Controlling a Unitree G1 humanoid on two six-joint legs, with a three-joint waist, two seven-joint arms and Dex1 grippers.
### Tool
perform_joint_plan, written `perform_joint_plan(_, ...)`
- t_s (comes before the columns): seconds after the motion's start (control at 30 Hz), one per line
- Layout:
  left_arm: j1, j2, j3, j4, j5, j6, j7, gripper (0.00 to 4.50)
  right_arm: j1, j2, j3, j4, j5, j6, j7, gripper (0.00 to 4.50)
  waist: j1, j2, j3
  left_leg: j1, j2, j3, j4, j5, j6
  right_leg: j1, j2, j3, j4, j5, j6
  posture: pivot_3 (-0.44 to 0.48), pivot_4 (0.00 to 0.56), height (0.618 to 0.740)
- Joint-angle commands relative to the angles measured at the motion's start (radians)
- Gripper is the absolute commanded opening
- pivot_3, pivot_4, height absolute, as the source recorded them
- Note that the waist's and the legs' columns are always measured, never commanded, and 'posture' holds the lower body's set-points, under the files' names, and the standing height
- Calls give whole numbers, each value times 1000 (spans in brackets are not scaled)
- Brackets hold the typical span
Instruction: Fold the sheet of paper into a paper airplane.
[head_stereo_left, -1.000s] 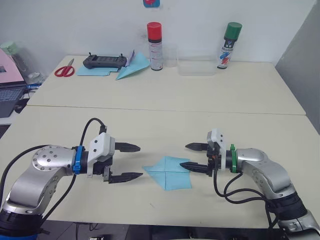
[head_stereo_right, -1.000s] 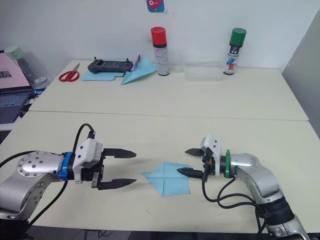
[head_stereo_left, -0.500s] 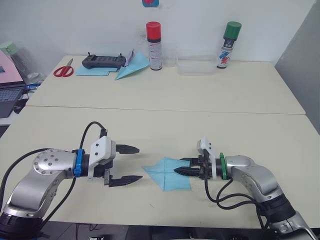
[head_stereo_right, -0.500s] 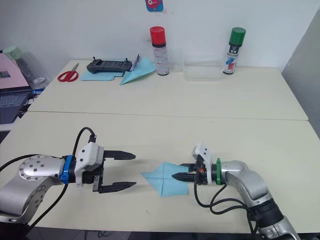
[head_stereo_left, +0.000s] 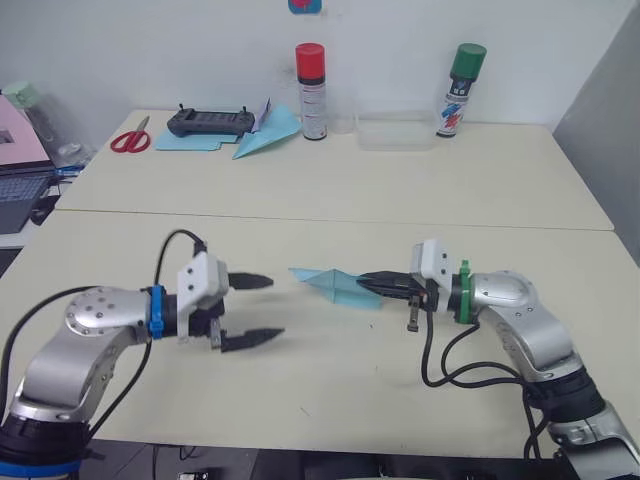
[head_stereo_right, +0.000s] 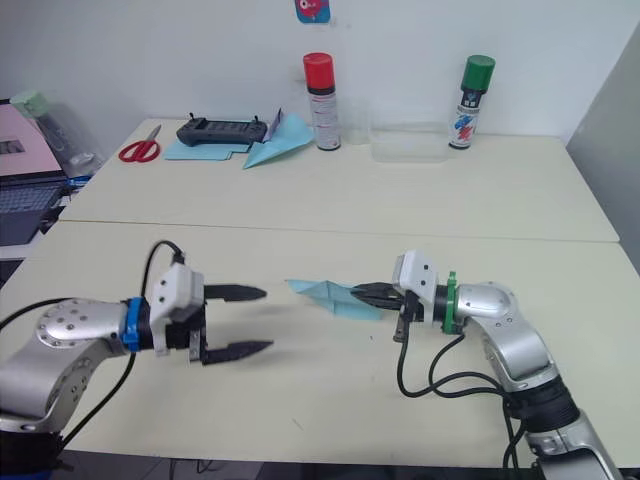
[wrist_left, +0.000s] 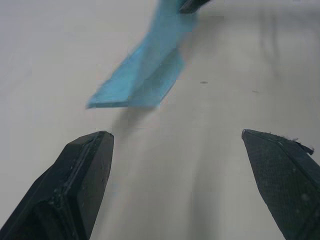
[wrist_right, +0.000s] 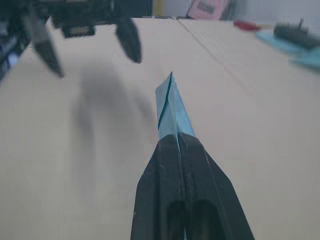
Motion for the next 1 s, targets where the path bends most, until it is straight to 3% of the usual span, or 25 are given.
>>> perform_joint_plan(0.03, 16, -23, -11, -66, -27, 15, 18, 4500, 40, -24, 47, 62, -189, -359, -37, 13, -1, 0, 0, 0, 0, 1, 0, 0, 0, 0, -1, 1, 0, 0, 0, 0, 150, 740)
perform_joint_plan(0.1, 24, -29, -13, -76, -23, 19, 25, 4500, 63, -36, 73, 112, -268, -458, -67, 13, -1, 0, 0, -1, 0, 3, 0, 0, -1, -1, -1, 2, 0, 0, 0, 0, 150, 740)
perform_joint_plan(0.2, 30, -41, -39, -83, -3, 2, 34, 4500, 134, -28, 96, 107, -217, -396, -49, 640, -1, 0, 0, 0, 0, 2, 0, 0, -1, 0, -1, 1, 1, 0, 0, 0, 150, 740)
perform_joint_plan(0.43, 26, -52, -63, -103, -13, 21, 42, 4500, 179, -97, 69, -52, -28, -238, 69, 3118, -1, 0, 1, 3, 0, 1, 2, 0, 0, 3, 0, 2, 2, 1, 0, 0, 150, 740)
perform_joint_plan(0.63, -18, -87, -141, -79, 61, -12, 79, 4500, 170, -149, -18, -161, 145, 86, 28, 3118, 8, 0, 1, 4, -1, 0, 2, 0, -1, 5, 0, 1, 1, 1, 0, 0, 150, 740)
perform_joint_plan(0.77, -23, -178, -200, -81, 106, 7, 176, 3616, 128, -99, -70, -106, 144, 241, -98, 3146, 10, 0, 1, 4, -1, 0, 2, 0, 0, 5, 0, 1, 1, 1, 0, 0, 150, 740)
perform_joint_plan(1.0, 72, -249, -286, -114, 129, 62, 251, 1383, 122, 3, -137, -59, 200, 461, -245, 3146, 9, 0, 1, 2, -1, 0, 2, 0, 0, 3, 0, 1, 1, 1, 0, 0, 150, 740)
